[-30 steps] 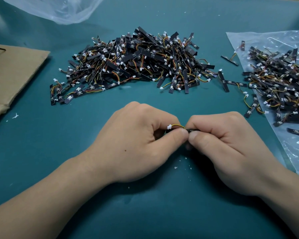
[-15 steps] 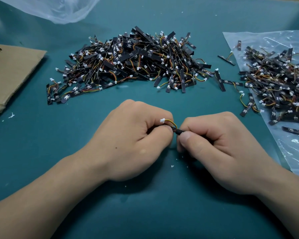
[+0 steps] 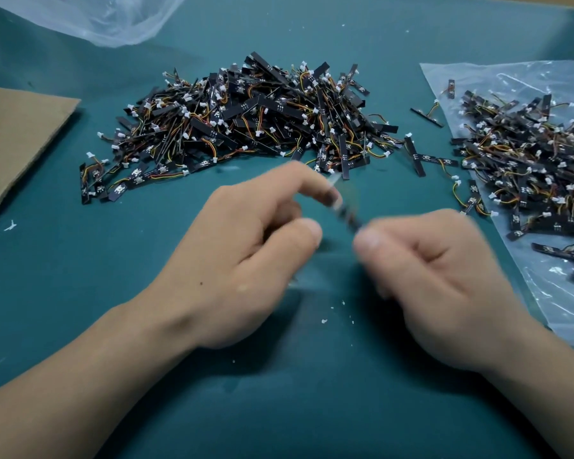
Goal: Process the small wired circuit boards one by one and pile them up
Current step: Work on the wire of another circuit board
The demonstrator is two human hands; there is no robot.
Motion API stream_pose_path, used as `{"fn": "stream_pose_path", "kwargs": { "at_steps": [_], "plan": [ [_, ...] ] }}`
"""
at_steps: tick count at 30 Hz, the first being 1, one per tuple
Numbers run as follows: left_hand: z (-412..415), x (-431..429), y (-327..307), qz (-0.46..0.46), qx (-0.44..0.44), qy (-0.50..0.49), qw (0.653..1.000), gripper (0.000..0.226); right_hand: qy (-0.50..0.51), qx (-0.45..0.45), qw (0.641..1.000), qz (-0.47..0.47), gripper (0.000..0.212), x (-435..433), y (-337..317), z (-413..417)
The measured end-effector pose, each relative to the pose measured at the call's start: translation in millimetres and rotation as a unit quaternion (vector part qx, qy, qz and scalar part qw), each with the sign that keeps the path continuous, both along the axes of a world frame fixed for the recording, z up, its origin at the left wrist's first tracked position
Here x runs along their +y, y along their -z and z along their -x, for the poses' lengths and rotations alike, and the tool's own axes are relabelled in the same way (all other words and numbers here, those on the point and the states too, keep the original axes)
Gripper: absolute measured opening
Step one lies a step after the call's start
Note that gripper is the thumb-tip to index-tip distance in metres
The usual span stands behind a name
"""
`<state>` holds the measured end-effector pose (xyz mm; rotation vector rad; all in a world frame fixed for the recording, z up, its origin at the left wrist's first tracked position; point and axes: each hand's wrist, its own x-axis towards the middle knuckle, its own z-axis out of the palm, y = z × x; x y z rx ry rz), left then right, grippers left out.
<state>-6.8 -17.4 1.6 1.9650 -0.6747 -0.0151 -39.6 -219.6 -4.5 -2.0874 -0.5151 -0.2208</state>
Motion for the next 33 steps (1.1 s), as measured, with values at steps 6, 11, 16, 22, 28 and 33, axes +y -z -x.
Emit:
{"fn": "stream_pose_path", "kwargs": {
  "at_steps": [6,11,16,22,28,33],
  "plan": [
    [-3.1,-4.2,6.1,-0.037,-0.064,-0.121,0.990,0.019,0.160,0.034,0.986,-0.033,0.021,-5.2,6.8,-11.3],
    [-6.9,-2.5,9.8,-0.137,-0.060,-0.200,0.968,0.035,0.073,-0.004,0.969,0.236,0.017,8.0,5.1,1.8],
    [-9.8,-2.1,11.0,-0.353,0.006,-0.268,0.896,0.066,0.070,0.022,0.977,0.200,0.018,6.0,2.3,0.5],
    [-7.0,0.4,13.5,-0.412,-0.041,-0.271,0.869,0.069,0.075,0.017,0.975,0.210,0.015,8.4,1.9,1.7],
    [-8.1,-0.3,15.6,-0.370,-0.067,-0.271,0.886,0.053,0.072,0.018,0.976,0.207,0.014,8.5,2.0,1.2],
    [-8.1,2.6,14.8,-0.324,-0.108,-0.267,0.901,0.026,0.071,0.022,0.976,0.206,0.015,8.5,2.0,1.6]
  ]
}}
